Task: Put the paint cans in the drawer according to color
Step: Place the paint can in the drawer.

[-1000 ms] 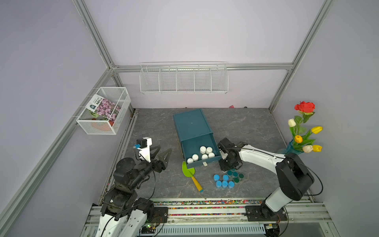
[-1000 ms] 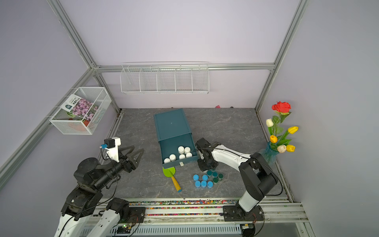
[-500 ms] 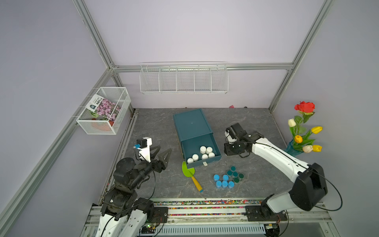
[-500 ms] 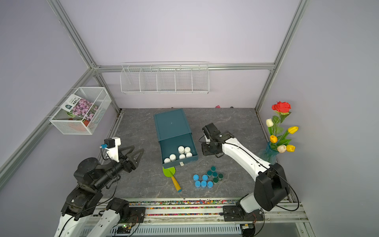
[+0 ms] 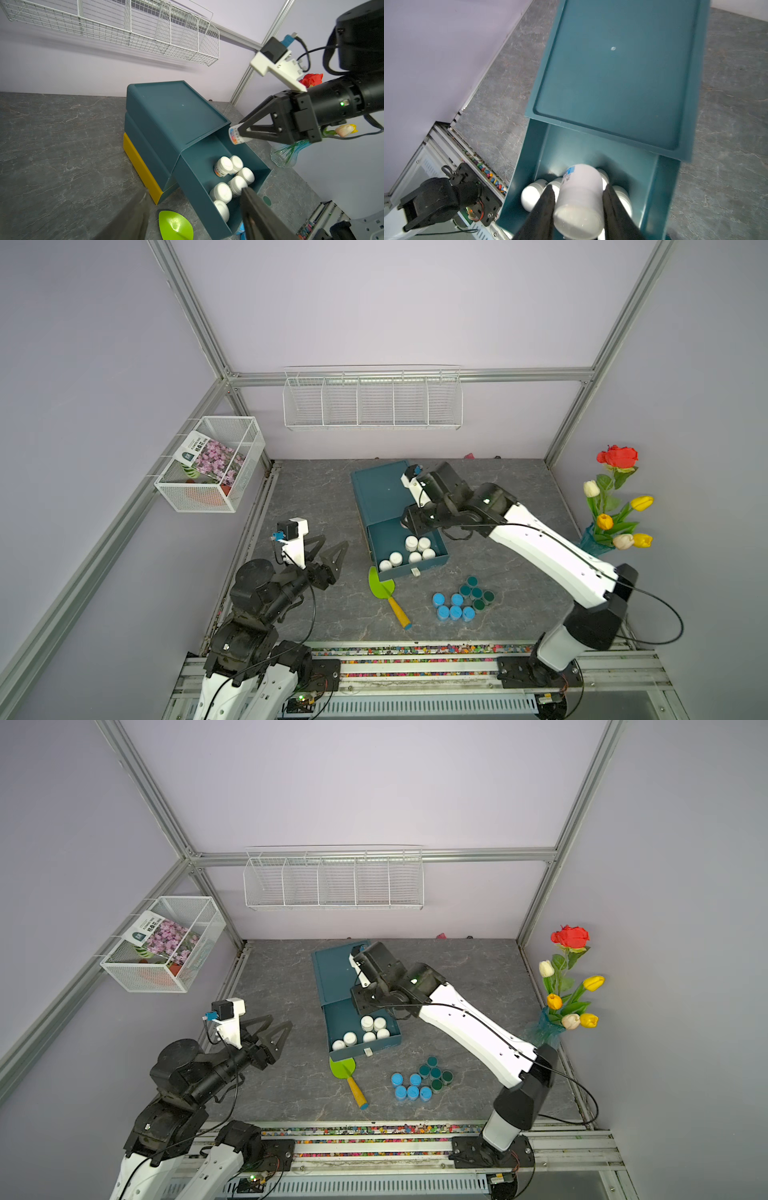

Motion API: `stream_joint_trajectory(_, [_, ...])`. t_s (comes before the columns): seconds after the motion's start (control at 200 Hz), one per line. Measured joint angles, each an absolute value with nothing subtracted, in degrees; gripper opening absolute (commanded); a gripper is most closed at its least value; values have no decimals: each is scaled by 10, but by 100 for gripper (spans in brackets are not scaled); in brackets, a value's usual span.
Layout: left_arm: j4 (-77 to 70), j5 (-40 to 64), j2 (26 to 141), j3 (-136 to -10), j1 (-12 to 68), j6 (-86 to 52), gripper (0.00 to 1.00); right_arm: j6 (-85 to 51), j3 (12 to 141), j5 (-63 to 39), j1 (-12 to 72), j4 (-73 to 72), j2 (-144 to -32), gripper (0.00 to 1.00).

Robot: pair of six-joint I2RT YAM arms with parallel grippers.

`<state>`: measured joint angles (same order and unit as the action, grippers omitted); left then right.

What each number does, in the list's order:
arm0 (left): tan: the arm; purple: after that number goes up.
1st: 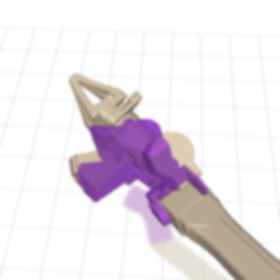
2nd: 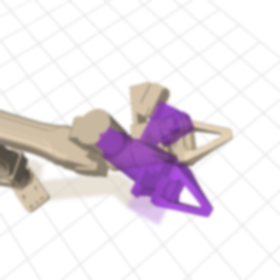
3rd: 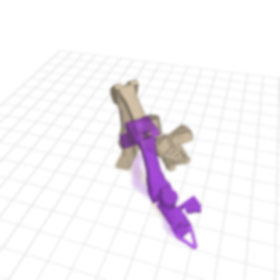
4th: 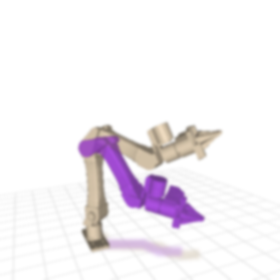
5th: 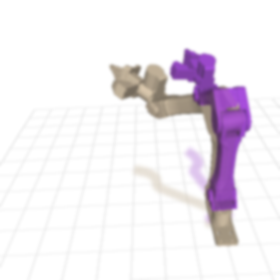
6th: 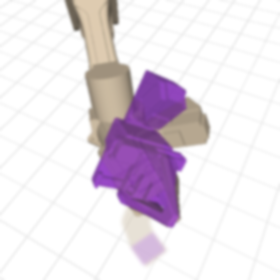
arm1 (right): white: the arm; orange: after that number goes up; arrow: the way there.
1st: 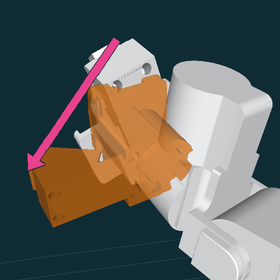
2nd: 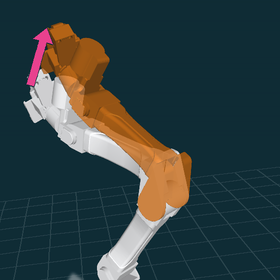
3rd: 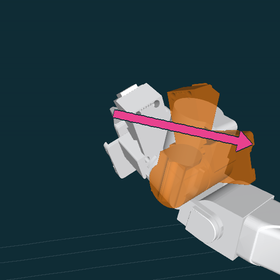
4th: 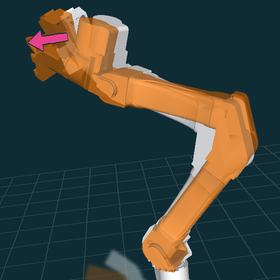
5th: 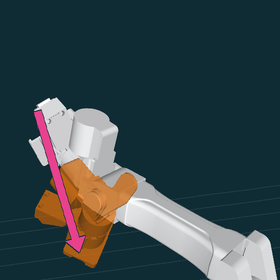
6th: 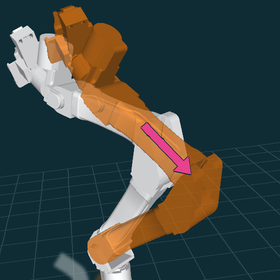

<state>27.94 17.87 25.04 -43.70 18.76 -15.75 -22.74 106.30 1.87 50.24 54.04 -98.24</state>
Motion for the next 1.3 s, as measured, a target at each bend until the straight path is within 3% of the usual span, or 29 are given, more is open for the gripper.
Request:
stream_joint_trajectory(0.205, [279, 180, 255, -437, 188, -156, 72, -224, 1102, 21, 513, 580, -1065, 14])
stream_joint_trajectory(0.605, [277, 180, 255, -437, 188, -156, 72, -203, 1104, 28, 513, 613, -1075, 15])
stream_joint_trajectory(0.76, [277, 180, 255, -437, 188, -156, 72, -194, 1104, 28, 513, 623, -1085, 25])
stream_joint_trajectory(0.93, [276, 180, 256, -437, 188, -156, 72, -185, 1105, 28, 513, 628, -1087, 51])
stream_joint_trajectory(1.01, [273, 180, 259, -437, 188, -156, 72, -186, 1109, 28, 513, 631, -1087, 58])
stream_joint_trajectory(1.145, [272, 180, 265, -437, 188, -156, 72, -186, 1138, 30, 513, 636, -1084, 61])
stream_joint_trajectory(1.305, [273, 184, 267, -437, 188, -156, 72, -214, 1142, 41, 513, 632, -1032, 53])
